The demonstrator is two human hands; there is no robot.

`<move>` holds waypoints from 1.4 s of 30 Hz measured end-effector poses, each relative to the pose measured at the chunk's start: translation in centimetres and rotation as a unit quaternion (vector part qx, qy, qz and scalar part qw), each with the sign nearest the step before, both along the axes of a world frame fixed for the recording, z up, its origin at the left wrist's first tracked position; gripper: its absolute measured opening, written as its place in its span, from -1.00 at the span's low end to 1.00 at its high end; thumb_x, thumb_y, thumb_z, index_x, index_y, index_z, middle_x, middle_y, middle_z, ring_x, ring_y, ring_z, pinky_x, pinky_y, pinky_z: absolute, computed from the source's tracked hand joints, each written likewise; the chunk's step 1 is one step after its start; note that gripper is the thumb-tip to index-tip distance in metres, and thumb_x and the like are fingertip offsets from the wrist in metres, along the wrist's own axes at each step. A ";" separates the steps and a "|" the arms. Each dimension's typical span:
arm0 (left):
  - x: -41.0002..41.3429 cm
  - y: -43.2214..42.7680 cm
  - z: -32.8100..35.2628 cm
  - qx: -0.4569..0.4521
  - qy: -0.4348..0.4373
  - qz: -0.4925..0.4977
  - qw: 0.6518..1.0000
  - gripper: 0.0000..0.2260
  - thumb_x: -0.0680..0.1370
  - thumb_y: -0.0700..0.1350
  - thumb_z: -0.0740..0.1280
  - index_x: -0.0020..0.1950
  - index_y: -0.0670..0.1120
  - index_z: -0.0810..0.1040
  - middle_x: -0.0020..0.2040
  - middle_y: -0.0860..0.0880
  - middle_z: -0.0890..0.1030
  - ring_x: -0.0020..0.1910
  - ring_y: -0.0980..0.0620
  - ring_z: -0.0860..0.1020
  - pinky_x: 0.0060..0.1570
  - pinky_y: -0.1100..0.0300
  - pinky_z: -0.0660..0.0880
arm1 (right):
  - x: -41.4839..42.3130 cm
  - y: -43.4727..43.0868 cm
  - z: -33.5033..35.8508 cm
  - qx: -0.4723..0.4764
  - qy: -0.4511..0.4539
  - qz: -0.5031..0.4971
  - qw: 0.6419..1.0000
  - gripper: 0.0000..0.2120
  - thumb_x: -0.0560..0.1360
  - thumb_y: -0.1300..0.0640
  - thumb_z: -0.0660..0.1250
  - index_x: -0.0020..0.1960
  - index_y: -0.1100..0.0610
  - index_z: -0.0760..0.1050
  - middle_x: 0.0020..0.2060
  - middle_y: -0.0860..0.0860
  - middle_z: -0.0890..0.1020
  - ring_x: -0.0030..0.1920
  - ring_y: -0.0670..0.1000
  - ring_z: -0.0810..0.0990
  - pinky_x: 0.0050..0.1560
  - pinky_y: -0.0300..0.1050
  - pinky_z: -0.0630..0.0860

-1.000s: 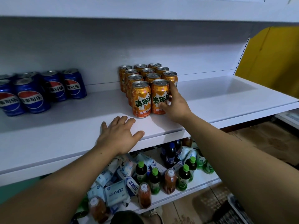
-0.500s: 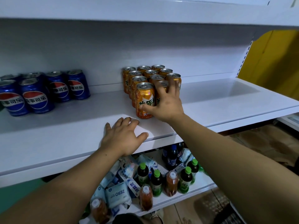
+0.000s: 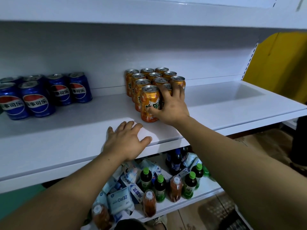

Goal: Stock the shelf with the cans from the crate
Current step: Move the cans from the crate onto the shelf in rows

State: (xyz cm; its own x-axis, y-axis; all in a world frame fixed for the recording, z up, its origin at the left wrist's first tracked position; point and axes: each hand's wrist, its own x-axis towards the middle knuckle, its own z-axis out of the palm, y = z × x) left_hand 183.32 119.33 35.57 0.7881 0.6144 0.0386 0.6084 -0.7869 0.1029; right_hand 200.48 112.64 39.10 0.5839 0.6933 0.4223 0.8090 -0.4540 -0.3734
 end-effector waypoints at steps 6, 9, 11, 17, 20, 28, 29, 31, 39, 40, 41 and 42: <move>0.1 0.0 0.7 -0.032 0.028 0.000 0.999 -0.40 0.54 0.34 -0.03 0.53 0.12 0.07 0.56 0.04 0.04 0.54 0.00 -0.01 0.45 -0.23 -0.06 | 0.9 -4.3 2.1 -0.046 0.024 -0.039 0.998 -0.10 0.40 -0.36 0.29 0.55 -0.15 -0.11 0.57 0.02 -0.08 0.55 0.12 -0.12 0.50 0.19 0.02; 0.3 0.0 1.5 -0.055 0.050 0.008 0.997 -0.36 0.53 0.36 0.01 0.54 0.10 0.08 0.57 0.02 0.04 0.54 -0.03 0.00 0.44 -0.23 -0.04 | 1.9 -8.2 3.5 -0.098 0.038 -0.089 0.990 -0.16 0.44 -0.38 0.23 0.56 -0.11 -0.05 0.57 0.03 -0.01 0.55 0.11 -0.05 0.48 0.19 0.07; 0.8 -0.8 2.3 -0.073 0.039 -0.001 0.997 -0.32 0.50 0.38 0.08 0.53 0.09 0.12 0.56 0.01 0.10 0.53 -0.05 0.07 0.44 -0.21 0.04 | 2.3 -11.5 4.5 -0.120 0.046 -0.124 0.984 -0.17 0.45 -0.38 0.22 0.56 -0.07 -0.01 0.56 0.05 0.06 0.54 0.12 0.02 0.47 0.17 0.14; 3.5 -8.7 5.0 -0.106 -0.034 -0.152 0.982 -0.31 0.46 0.31 0.25 0.50 0.03 0.22 0.52 -0.03 0.22 0.45 -0.08 0.25 0.39 -0.07 0.26 | 1.7 -22.0 6.6 -0.156 0.072 -0.213 0.962 -0.19 0.46 -0.35 0.24 0.55 0.01 0.09 0.47 0.13 0.28 0.37 0.20 0.37 0.31 0.12 0.40; 4.7 -13.9 5.9 -0.115 -0.029 -0.234 0.965 -0.34 0.47 0.28 0.27 0.48 0.00 0.25 0.48 -0.05 0.28 0.41 -0.09 0.31 0.36 -0.04 0.30 | 0.3 -27.0 6.7 -0.163 0.091 -0.273 0.944 -0.19 0.45 -0.36 0.24 0.55 0.02 0.11 0.42 0.14 0.35 0.31 0.21 0.45 0.22 0.08 0.47; 6.7 -26.9 4.5 -0.137 0.011 -0.400 0.906 -0.35 0.48 0.21 0.32 0.49 0.01 0.25 0.46 -0.03 0.33 0.37 -0.07 0.37 0.31 0.01 0.38 | -3.7 -40.8 4.8 -0.178 0.142 -0.389 0.893 -0.25 0.48 -0.31 0.26 0.53 0.03 0.17 0.46 0.11 0.33 0.36 0.18 0.40 0.25 0.06 0.44; 7.1 -28.4 4.1 -0.141 0.021 -0.420 0.896 -0.35 0.49 0.20 0.32 0.50 0.00 0.23 0.48 -0.03 0.30 0.40 -0.06 0.35 0.33 0.02 0.35 | -3.8 -42.6 4.6 -0.183 0.151 -0.400 0.886 -0.25 0.49 -0.30 0.26 0.54 0.03 0.15 0.46 0.11 0.32 0.37 0.18 0.39 0.27 0.06 0.43; 7.8 -31.0 3.2 -0.151 0.036 -0.449 0.880 -0.34 0.51 0.18 0.30 0.53 -0.03 0.19 0.51 -0.03 0.24 0.44 -0.05 0.29 0.38 0.07 0.30 | -3.6 -45.5 4.1 -0.193 0.164 -0.414 0.874 -0.23 0.49 -0.30 0.25 0.55 0.06 0.12 0.49 0.11 0.29 0.41 0.18 0.35 0.33 0.07 0.39; 14.2 -37.9 -3.8 -0.193 0.139 -0.482 0.843 -0.44 0.52 0.13 0.32 0.45 -0.06 0.30 0.40 -0.06 0.41 0.31 -0.05 0.42 0.24 0.08 0.41 | -0.2 -53.6 -3.6 -0.214 0.252 -0.439 0.836 -0.21 0.49 -0.32 0.24 0.56 0.04 0.11 0.50 0.07 0.28 0.44 0.15 0.30 0.36 0.00 0.30; 15.2 -38.4 -5.2 -0.192 0.161 -0.479 0.841 -0.40 0.52 0.15 0.32 0.47 -0.07 0.27 0.42 -0.07 0.37 0.34 -0.06 0.40 0.27 0.07 0.39 | 0.5 -54.5 -5.0 -0.220 0.266 -0.439 0.829 -0.22 0.50 -0.31 0.23 0.56 0.05 0.11 0.50 0.08 0.28 0.44 0.14 0.30 0.35 -0.02 0.30; 16.4 -38.9 -6.7 -0.190 0.185 -0.475 0.839 -0.35 0.51 0.18 0.32 0.50 -0.06 0.22 0.47 -0.07 0.31 0.38 -0.07 0.35 0.31 0.06 0.36 | 1.4 -55.4 -6.5 -0.223 0.283 -0.440 0.823 -0.23 0.50 -0.31 0.23 0.56 0.06 0.11 0.49 0.08 0.28 0.44 0.14 0.31 0.34 -0.03 0.31; 17.6 -39.2 -8.2 -0.185 0.209 -0.471 0.837 -0.32 0.51 0.20 0.31 0.52 -0.05 0.17 0.50 -0.08 0.26 0.42 -0.08 0.31 0.34 0.05 0.33 | 2.4 -56.2 -8.1 -0.224 0.298 -0.441 0.817 -0.23 0.51 -0.30 0.23 0.56 0.07 0.10 0.49 0.09 0.28 0.44 0.14 0.31 0.34 -0.04 0.31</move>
State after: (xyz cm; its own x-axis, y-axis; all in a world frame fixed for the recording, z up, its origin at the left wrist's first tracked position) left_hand 200.89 80.10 27.34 0.8273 -0.3774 -0.4161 -0.2199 -0.8991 0.3784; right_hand 202.91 56.48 31.00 0.9488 -0.0999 -0.2996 -0.1704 -0.9607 -0.2194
